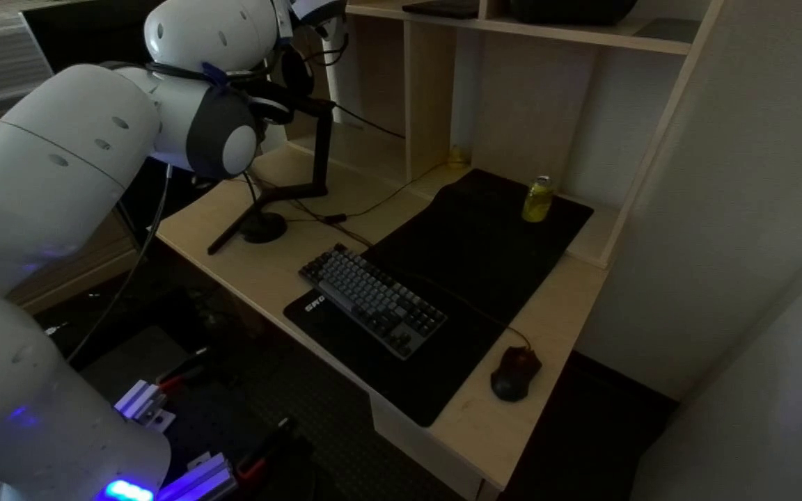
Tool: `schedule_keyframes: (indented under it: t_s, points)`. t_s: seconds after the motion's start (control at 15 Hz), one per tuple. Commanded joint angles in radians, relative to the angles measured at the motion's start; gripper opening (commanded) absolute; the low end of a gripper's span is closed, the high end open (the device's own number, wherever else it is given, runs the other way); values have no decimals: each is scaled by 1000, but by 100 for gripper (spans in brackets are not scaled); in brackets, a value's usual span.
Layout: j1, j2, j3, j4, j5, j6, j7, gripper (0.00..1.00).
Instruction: Hang the headphones behind the computer then move the lamp to the right
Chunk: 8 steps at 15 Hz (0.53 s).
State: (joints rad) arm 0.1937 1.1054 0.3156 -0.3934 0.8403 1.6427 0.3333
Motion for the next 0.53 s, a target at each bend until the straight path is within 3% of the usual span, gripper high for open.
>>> schedule_keyframes:
  t_s: [0.0,0.2,0.47]
  points:
    - [18,40,-3,53,-31,78,21,5]
    - [25,53,-2,52,-69,93,29,5]
    - [2,67,45,29,-45,22,37,5]
